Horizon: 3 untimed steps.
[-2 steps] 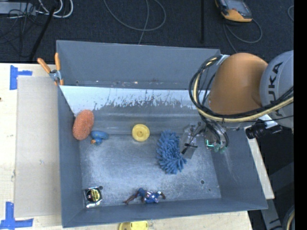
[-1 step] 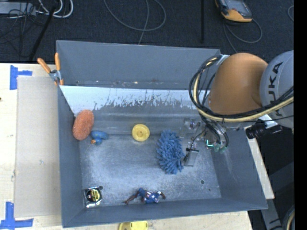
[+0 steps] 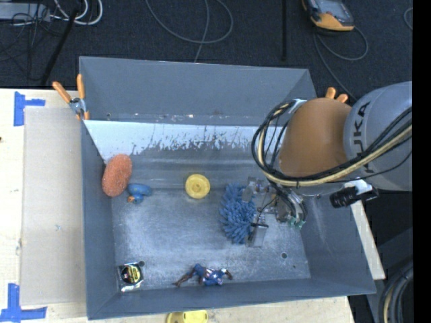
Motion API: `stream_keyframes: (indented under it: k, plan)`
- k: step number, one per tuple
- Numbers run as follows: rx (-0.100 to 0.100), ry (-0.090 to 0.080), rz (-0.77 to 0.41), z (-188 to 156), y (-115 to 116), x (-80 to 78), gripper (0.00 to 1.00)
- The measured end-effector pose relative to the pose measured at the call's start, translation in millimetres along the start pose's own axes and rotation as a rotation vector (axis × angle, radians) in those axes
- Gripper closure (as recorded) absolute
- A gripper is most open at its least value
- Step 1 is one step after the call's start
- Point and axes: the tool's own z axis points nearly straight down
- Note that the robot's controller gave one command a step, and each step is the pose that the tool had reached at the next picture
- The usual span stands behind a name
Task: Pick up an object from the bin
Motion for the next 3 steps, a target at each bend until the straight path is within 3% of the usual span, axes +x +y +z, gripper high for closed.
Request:
stream_keyframes:
  k: [1,2,3]
  plan:
    - [0.001,0.011,0.054,30,-7,26.8,0.0]
    - [-0.002,-0.008,0.152,79,18,-10.8,1.0]
    - [-0.002,-0.008,0.152,79,18,-10.8,1.0]
